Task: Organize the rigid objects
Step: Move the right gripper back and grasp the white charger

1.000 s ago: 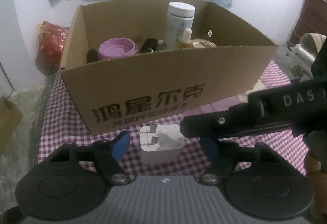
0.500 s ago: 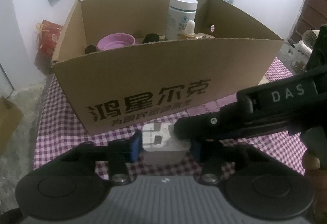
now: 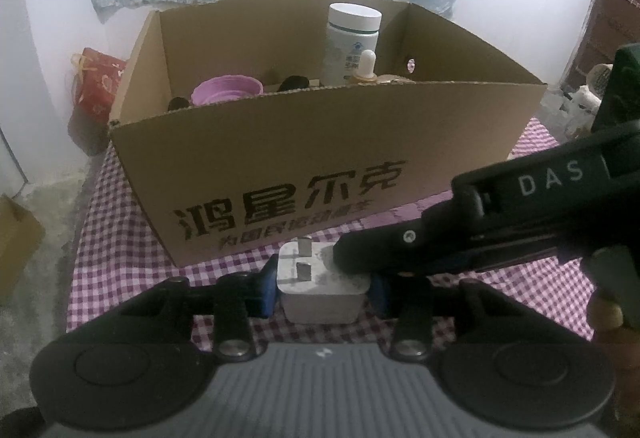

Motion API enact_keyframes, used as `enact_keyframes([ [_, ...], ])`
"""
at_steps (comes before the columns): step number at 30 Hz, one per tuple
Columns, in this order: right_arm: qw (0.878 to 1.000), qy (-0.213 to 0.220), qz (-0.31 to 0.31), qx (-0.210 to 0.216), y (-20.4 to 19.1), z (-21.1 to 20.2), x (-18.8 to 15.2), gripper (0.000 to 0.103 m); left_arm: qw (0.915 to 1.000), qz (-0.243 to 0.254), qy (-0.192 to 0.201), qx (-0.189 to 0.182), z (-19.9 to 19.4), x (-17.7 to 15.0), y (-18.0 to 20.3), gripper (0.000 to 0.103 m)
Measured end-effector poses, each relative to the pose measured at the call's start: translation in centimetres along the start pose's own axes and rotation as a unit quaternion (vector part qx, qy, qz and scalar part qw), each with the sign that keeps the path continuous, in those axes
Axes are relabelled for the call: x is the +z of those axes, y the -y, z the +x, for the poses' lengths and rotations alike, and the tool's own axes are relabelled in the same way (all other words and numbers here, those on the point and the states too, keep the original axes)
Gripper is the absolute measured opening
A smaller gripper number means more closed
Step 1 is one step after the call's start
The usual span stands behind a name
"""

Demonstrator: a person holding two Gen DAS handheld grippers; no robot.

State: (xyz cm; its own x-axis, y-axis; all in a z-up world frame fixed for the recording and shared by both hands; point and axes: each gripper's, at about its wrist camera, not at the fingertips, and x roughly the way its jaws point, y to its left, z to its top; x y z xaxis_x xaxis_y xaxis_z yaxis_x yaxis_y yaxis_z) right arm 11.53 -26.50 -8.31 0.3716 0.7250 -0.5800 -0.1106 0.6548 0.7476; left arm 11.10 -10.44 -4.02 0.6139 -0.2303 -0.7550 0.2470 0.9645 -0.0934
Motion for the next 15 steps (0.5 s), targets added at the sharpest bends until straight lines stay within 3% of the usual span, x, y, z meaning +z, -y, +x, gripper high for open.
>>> enact_keyframes([
  [8,1.000,0.016,0.008,-0.007,0.5,-1.7,-1.4,0.035,0.9994,0.024,0.019,-0.019,-1.0,-1.7,0.4,0.044],
  [11,0.999,0.027,0.019,-0.009,1.3,-2.6,-1.6,0.035,0.9991,0.028,0.017,-0.027,-1.1,-2.0,0.4,0.051],
  [13,0.999,0.031,0.026,-0.007,1.8,-3.1,-1.8,0.035,0.9989,0.035,0.014,-0.028,-1.2,-2.1,0.5,0.064],
  [15,0.999,0.031,0.029,-0.005,2.0,-3.3,-1.9,0.035,0.9988,0.040,0.012,-0.024,-1.2,-2.3,0.6,0.068],
])
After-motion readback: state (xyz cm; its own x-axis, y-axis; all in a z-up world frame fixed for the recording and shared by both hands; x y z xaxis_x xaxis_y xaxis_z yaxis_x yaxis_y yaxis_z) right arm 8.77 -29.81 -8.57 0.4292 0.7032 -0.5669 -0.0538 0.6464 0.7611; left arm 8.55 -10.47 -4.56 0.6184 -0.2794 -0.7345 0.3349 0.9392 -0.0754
